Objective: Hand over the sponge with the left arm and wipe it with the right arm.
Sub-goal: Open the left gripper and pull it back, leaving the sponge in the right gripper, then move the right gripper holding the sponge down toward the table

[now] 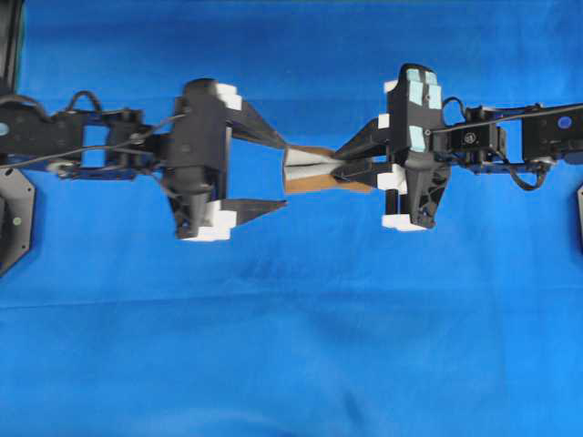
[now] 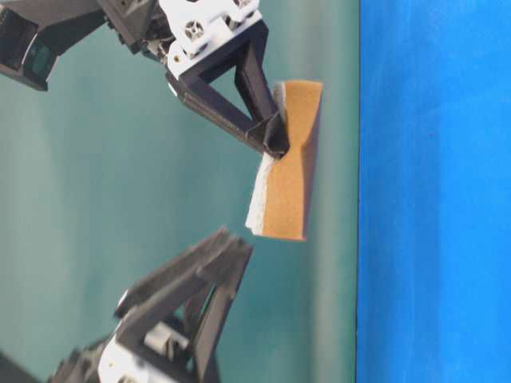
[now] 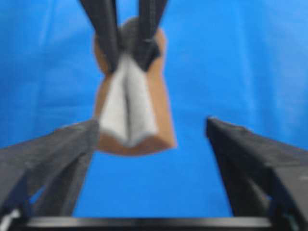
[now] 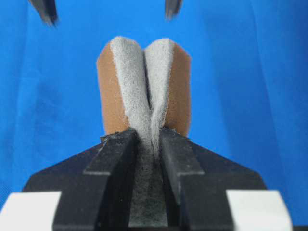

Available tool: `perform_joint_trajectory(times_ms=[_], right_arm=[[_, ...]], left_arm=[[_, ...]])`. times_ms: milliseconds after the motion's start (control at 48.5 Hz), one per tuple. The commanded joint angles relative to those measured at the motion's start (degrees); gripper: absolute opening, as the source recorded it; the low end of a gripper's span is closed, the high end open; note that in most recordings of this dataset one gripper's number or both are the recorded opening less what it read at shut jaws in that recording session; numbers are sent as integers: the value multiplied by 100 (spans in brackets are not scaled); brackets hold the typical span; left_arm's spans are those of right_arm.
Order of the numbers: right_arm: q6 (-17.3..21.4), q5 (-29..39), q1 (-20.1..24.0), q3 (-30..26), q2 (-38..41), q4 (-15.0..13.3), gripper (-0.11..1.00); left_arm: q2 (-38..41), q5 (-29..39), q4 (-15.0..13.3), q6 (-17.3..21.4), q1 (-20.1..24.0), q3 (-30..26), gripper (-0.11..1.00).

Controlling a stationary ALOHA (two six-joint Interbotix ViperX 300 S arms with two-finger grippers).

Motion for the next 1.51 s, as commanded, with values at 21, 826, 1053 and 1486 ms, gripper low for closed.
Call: perform_joint_trajectory(times_ms=[21,826,1053,1486], right_arm=[[0,-26,-9,-53,-132,-9,23],[114,-501,-26,79,1450,79,23],[114,-870,-26,149,1854,149,23],[35,-888,-633,193,1854,105,23]], left_arm=[[-448,-246,0,-70,0,211,92],[-1406,-510,0,-88,9,1037,91],[-1415,-510,0,-88,0,1037,91],[-1415,-510,0,-88,0,1055,91]])
